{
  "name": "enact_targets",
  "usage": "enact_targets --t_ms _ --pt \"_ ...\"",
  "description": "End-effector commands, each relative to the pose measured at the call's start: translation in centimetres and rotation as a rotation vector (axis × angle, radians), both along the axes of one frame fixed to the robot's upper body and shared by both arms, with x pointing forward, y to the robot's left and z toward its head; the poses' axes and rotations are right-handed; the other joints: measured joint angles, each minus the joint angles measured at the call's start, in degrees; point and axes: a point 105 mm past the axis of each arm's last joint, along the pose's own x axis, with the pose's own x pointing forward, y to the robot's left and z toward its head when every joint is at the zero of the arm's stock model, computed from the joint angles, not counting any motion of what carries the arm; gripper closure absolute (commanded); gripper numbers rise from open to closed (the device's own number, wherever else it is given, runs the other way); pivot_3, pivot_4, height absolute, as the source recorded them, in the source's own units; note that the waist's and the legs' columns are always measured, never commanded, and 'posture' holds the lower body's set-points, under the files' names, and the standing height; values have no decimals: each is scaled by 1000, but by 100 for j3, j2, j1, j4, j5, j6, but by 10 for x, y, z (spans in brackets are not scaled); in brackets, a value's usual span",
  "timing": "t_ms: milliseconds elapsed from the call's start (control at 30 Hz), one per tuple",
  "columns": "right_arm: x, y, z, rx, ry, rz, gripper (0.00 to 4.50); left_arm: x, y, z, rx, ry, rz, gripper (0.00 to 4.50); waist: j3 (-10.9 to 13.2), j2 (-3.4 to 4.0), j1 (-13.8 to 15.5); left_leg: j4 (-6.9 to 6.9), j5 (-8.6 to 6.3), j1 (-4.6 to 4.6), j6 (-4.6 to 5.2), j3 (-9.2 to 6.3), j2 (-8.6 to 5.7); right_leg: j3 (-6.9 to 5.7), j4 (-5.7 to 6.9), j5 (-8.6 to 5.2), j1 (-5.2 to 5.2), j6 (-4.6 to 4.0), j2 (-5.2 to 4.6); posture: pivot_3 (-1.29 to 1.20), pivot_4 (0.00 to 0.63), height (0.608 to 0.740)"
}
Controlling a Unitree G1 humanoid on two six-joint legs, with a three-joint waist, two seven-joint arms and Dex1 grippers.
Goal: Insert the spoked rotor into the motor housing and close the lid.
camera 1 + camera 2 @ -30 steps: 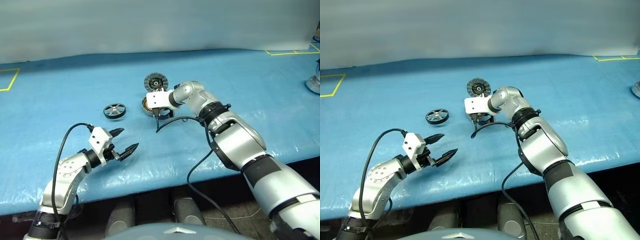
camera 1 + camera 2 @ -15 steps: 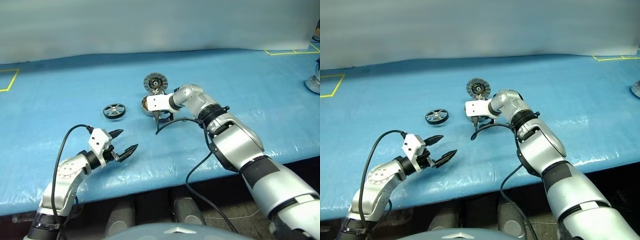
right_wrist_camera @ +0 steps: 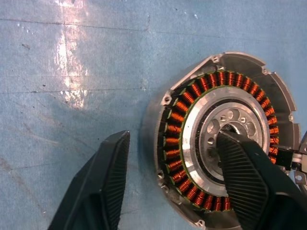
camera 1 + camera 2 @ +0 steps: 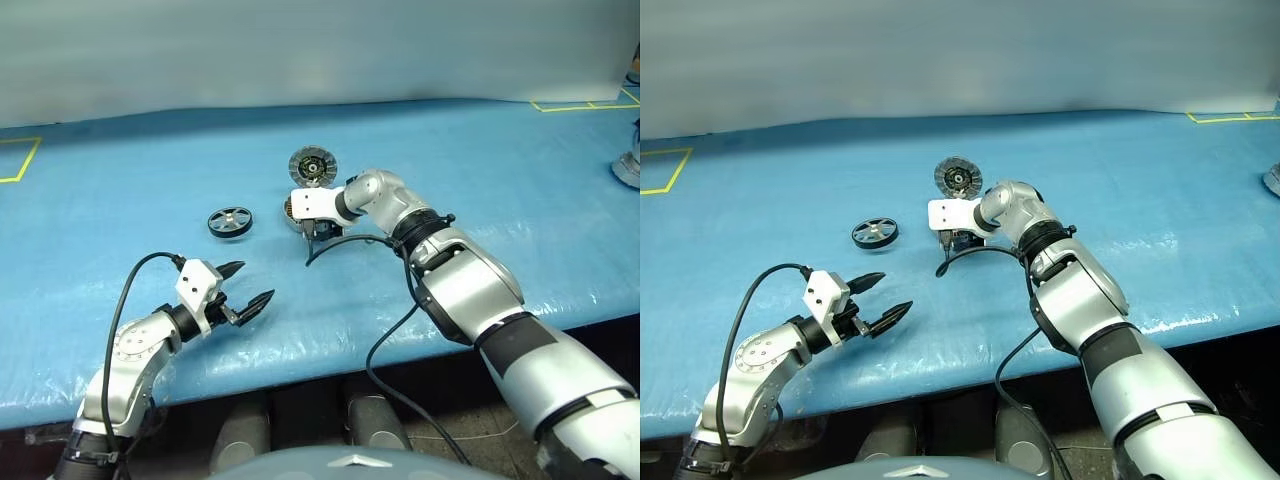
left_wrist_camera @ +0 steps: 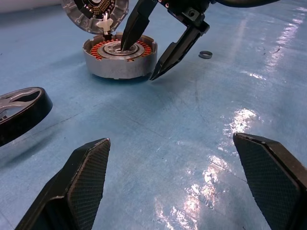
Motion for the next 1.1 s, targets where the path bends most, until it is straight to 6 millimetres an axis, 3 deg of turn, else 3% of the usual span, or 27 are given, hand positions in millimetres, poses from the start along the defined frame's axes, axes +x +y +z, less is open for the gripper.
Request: enact_targets --t_ms 33,167,433,933,1100 --pt "-6 -4 -14 -10 60 -7 2499 0 -1 12 6 -58 -6 0 -7 -1 -15 0 0 5 0 0 0 0 0 0 5 0 0 0 150 740" --pt "-9 -5 -18 15 55 5 2536 0 -1 12 5 -61 -4 0 -9 2 -30 5 3 20 -3 -2 1 0 1 -7 23 -8 4 0 150 740" --pt "-32 -5 -28 136 104 64 2536 2 -2 11 5 -56 -14 0 -13 2 -32 2 2 69 -2 -8 2 1 -3 -28 76 12 5 0 150 740" --pt "-114 -10 -9 196 128 206 2536 4 -9 7 -5 -50 -42 0 -12 2 64 2 1 54 -2 -14 2 -5 -8 -35 66 12 4 0 150 740" --pt "-104 -16 -21 188 105 100 2536 3 -9 6 -4 -48 -39 0 -12 0 58 9 1 54 -2 -8 3 -5 -7 -36 66 13 4 0 150 740"
